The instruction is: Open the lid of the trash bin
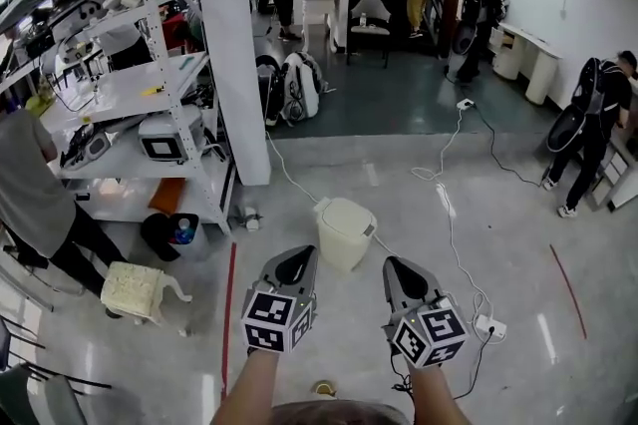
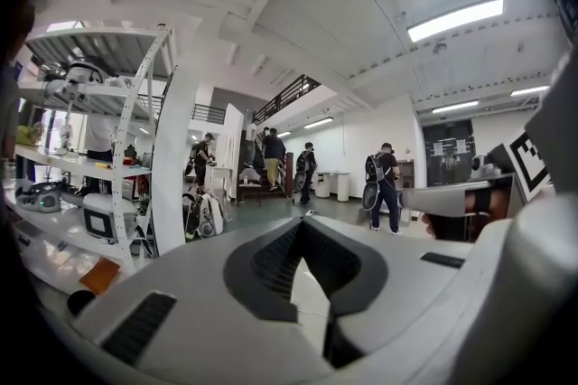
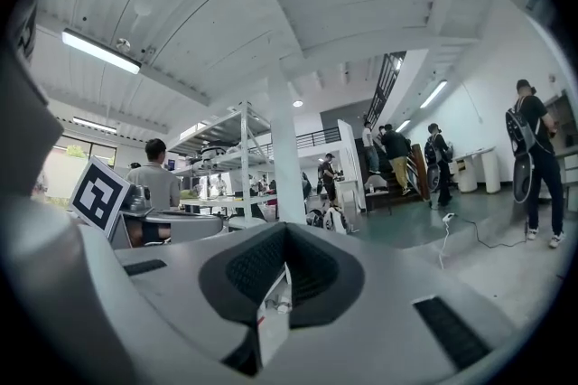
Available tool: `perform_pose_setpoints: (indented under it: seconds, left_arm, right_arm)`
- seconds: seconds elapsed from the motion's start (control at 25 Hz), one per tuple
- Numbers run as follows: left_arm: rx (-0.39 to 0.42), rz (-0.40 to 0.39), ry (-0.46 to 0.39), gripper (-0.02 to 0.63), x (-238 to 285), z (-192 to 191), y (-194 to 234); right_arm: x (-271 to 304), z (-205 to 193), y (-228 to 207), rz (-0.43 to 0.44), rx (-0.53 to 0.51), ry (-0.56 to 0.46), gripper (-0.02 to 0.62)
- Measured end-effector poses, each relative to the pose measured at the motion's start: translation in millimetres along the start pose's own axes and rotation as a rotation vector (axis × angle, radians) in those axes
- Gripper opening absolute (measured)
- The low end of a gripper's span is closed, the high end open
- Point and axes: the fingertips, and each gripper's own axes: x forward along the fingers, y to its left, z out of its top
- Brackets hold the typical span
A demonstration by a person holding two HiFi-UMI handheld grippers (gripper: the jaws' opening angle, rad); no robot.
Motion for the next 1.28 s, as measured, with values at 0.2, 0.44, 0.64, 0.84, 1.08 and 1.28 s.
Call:
perform_pose_setpoints:
  seconds: [0.2,0.44,0.64,0.84,1.08,1.28]
  left_arm:
    - [-0.01,-0.022,0.001,-0.008,24.8,-1.6,20.9]
    - [-0.018,-0.038,0.004,-0.008,53.7,-7.9,35.7]
    - [-0.025,-0.04,-0.001,-0.008,85.7,-4.7,49.2]
    - [-0.02,-0.04,-0.002,-0.008,124.9,-4.6,58.0]
    - [-0.013,-0.034,-0.001,-0.008,179.5,1.1,71.8]
    - [-0.022,-0.025,0.012,-0.008,228.8,1.8,82.4]
  right_arm:
    - [26.9,-3.3,-11.6,-0.033,0.003,0.004,0.028]
    - [52.0,-8.3,-30.5,-0.062,0.002,0.012,0.028]
    - [79.7,-5.5,-52.3,-0.074,0.002,0.013,0.028]
    - [111.2,-4.1,-84.8,-0.077,0.01,0.004,0.028]
    - [152.8,3.0,-126.7,-0.087,0.015,-0.01,0.028]
    - [185.9,7.9,-165.5,-0.087,0.025,-0.009,0.028]
